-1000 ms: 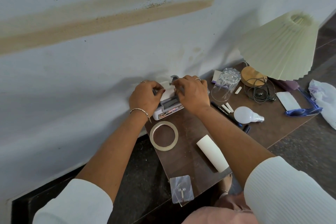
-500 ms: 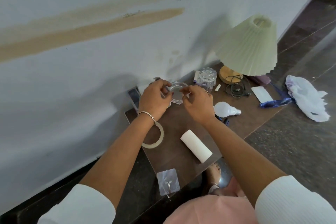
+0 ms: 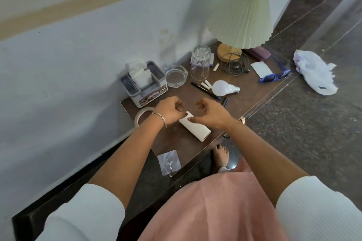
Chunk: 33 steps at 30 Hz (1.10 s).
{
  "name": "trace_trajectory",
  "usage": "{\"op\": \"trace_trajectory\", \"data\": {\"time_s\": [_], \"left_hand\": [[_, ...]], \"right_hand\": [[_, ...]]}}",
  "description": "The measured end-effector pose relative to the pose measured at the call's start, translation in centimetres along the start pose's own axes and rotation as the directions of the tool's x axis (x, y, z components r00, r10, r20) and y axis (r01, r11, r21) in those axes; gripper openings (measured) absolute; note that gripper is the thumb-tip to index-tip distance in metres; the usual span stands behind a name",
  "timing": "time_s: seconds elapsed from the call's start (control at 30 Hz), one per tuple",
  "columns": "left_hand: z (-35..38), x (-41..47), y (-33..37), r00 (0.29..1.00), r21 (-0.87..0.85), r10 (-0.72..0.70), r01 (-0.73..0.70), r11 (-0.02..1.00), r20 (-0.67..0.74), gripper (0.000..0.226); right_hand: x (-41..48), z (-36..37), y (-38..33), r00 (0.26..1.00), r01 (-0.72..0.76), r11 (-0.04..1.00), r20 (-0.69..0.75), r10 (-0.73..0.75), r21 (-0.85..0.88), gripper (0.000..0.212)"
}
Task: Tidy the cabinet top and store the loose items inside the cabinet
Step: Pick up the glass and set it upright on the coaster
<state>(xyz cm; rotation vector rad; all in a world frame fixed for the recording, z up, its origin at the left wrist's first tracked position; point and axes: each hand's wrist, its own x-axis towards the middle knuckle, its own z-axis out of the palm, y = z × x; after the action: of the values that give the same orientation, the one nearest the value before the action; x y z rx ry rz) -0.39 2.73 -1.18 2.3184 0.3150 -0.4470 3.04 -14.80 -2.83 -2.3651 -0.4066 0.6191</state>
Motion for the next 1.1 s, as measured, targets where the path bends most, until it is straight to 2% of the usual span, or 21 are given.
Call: {"op": "trace_trajectory", "data": {"time_s": [0.1, 0.2, 0.27, 0.53, 0.7, 1.0, 1.1], "left_hand": [[0.9, 0.1, -0.7, 0.993, 0.069, -0.104, 0.099, 0.993, 0.065, 0.038], [1.5, 0.2, -1.0, 0.974, -0.019, -0.181, 0.185, 0.982, 0.139, 0.037], [1.6, 0.4, -1.0, 0.973, -0.108, -0.193, 0.207, 0.972, 0.127, 0.034], [1.8, 2.0, -0.7, 0.988, -0.355, -0.101, 0.054, 0.933, -0.115, 0.03], [1.9, 2.9, -1.0, 0.976, -0.373, -0.088, 0.007, 0.928, -0.198, 0.033], [2.0, 3.9, -1.9, 0.973, -0.383, -0.094, 0.006, 0.924, -0.21, 0.033], [2.0, 4.1, -2.1, 0.974, -0.316, -0.105, 0.037, 0.948, -0.202, 0.035]], "right_hand": [[-0.4, 1.1, 0.4, 0.99, -0.055, 0.991, 0.119, 0.07, -0.12, 0.086], [-0.3, 1.9, 0.9, 0.991, -0.044, 0.987, 0.119, 0.063, -0.157, 0.078], [0.0, 2.0, 0.9, 0.994, -0.03, 0.989, 0.096, 0.044, -0.145, 0.07], [2.4, 1.2, 0.2, 0.998, -0.054, 0.998, -0.04, 0.052, -0.04, 0.052], [4.1, 0.8, -0.2, 0.996, -0.062, 0.997, -0.059, 0.06, -0.034, 0.054], [5.0, 1.2, 0.1, 0.998, -0.049, 0.998, -0.043, 0.048, -0.028, 0.057], [5.1, 1.1, 0.2, 0.999, -0.027, 0.999, -0.048, 0.025, -0.027, 0.055]]}}
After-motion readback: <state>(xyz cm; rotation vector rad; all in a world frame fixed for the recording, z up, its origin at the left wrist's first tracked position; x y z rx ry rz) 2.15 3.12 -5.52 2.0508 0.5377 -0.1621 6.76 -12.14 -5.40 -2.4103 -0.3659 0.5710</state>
